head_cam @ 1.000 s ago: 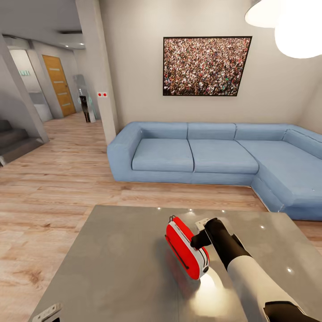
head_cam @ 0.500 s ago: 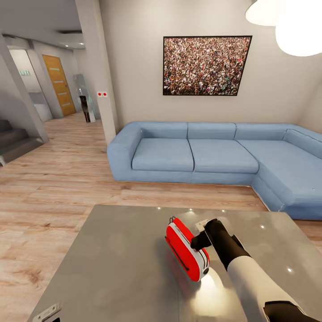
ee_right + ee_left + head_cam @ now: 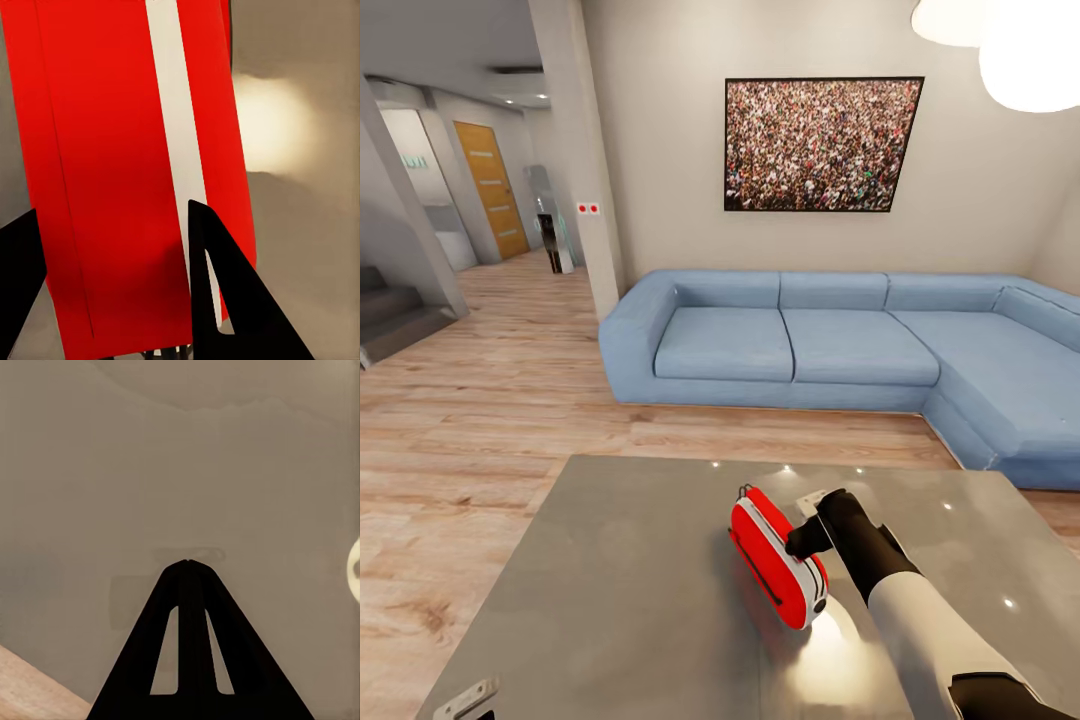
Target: Turn on the radio receiver that's on the table in the living room.
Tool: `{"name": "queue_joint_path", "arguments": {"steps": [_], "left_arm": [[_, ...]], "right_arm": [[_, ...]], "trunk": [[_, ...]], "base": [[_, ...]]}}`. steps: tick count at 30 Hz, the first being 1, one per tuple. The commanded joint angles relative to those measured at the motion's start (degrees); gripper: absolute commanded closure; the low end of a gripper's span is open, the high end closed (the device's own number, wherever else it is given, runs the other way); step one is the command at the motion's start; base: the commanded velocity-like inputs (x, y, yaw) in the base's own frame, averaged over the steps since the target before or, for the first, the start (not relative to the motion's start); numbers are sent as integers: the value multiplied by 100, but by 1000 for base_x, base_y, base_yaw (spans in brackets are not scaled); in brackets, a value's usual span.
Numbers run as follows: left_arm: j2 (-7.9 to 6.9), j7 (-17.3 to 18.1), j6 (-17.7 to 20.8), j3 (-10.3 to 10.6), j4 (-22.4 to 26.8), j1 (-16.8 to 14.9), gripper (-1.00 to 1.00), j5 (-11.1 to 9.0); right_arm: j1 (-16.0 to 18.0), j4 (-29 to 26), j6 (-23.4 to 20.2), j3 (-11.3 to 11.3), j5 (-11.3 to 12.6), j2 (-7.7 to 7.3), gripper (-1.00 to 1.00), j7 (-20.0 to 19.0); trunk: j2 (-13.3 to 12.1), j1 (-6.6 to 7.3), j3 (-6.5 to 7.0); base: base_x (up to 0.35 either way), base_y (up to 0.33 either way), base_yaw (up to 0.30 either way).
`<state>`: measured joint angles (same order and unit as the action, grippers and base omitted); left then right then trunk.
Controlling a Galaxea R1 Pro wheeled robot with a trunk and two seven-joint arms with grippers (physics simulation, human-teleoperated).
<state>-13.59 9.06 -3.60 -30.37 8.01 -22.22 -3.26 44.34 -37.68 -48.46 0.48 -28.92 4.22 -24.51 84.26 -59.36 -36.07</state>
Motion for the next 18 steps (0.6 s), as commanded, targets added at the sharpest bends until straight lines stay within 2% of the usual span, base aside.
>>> {"name": "queue_joint_path", "arguments": {"steps": [1,10,13,18], "left_arm": [[-1,0,0,0,-1,-1,100,1],[2,0,0,-1,-1,-1,100,1],[5,0,0,2,-1,-1,100,1],[7,0,0,4,0,-1,100,2]], "right_arm": [[-5,59,11,-4,-17,0,100,7],[-5,105,24,-4,-17,-1,100,7],[-5,143,28,-4,-18,0,100,4],[-5,155,36,-4,-24,0,100,-1]], "trunk": [[-1,-1,-1],[-1,-1,-1],[119,-67,-55],[119,-67,-55]], "base": [[0,0,0],[0,0,0],[0,0,0],[0,0,0]]}}
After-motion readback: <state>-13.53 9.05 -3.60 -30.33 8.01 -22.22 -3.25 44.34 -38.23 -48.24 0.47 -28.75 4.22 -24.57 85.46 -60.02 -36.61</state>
